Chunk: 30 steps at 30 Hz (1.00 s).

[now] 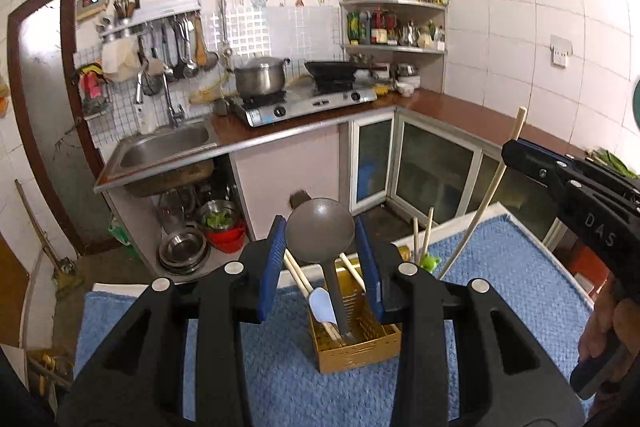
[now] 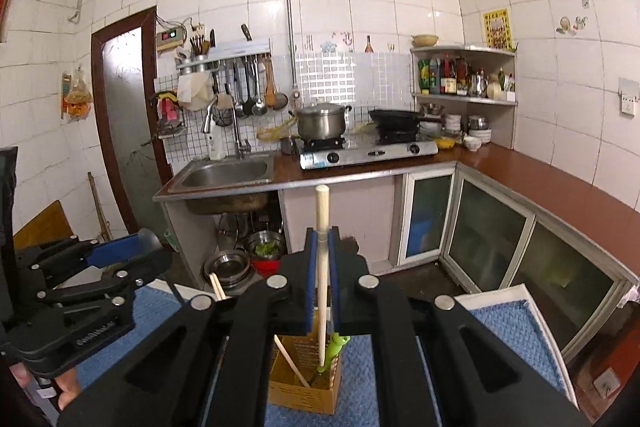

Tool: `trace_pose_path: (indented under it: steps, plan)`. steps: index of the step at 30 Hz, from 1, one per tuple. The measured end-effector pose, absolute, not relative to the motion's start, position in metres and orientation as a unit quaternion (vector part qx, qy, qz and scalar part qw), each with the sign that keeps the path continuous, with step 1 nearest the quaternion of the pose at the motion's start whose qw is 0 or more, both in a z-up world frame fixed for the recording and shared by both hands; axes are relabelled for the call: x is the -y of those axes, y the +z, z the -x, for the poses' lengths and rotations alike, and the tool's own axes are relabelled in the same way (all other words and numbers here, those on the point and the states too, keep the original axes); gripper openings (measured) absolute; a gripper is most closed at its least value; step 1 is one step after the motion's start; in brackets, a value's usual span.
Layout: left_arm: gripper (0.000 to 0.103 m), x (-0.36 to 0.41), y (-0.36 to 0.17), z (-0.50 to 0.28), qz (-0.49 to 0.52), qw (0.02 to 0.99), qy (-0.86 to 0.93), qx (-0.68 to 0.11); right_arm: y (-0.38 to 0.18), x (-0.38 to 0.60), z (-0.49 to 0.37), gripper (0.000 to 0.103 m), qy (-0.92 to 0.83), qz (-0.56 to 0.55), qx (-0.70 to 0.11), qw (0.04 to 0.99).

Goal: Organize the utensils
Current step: 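Lower the grey ladle and chopstick into the yellow holder with both grippers, then open both grippers to release the ladle and chopstick into the holder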

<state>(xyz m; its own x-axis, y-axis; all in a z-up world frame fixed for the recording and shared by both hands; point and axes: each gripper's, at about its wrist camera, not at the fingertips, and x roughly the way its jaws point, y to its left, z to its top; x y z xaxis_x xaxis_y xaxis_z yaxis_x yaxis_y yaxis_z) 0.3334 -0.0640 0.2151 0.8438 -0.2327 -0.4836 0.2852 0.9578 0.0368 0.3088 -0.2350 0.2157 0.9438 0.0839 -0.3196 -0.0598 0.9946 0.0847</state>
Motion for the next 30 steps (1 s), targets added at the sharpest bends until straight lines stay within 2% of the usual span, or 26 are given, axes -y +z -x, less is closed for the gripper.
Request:
trace_pose_path:
  steps: [14,22,23,25,27,28,29,30]
  plan:
    - [0.034,0.068,0.111,-0.373,-0.037,0.946,-0.145,-0.288,0.109,0.236,-0.343,0.006,0.044,-0.046,-0.236,0.970]
    - [0.035,0.055,0.084,-0.371,-0.010,0.946,-0.140,-0.293,0.091,0.231,-0.336,0.006,0.045,-0.028,-0.213,0.976]
    - [0.036,0.052,0.085,-0.369,-0.004,0.947,-0.141,-0.289,0.091,0.231,-0.335,0.006,0.048,-0.028,-0.211,0.976]
    - [0.052,0.048,0.091,-0.360,0.001,0.951,-0.139,-0.276,0.093,0.230,-0.330,0.007,0.048,-0.024,-0.202,0.978]
    - [0.058,0.046,0.101,-0.349,0.001,0.955,-0.136,-0.262,0.097,0.231,-0.324,0.008,0.045,-0.023,-0.198,0.979]
    - [0.060,0.044,0.107,-0.343,0.001,0.957,-0.137,-0.256,0.100,0.233,-0.322,0.016,0.043,-0.026,-0.197,0.979]
    - [0.062,0.043,0.113,-0.339,0.002,0.958,-0.137,-0.253,0.104,0.236,-0.318,0.030,0.040,-0.033,-0.195,0.980]
    - [0.065,0.040,0.119,-0.333,0.003,0.959,-0.136,-0.248,0.108,0.239,-0.315,0.038,0.038,-0.037,-0.192,0.980]
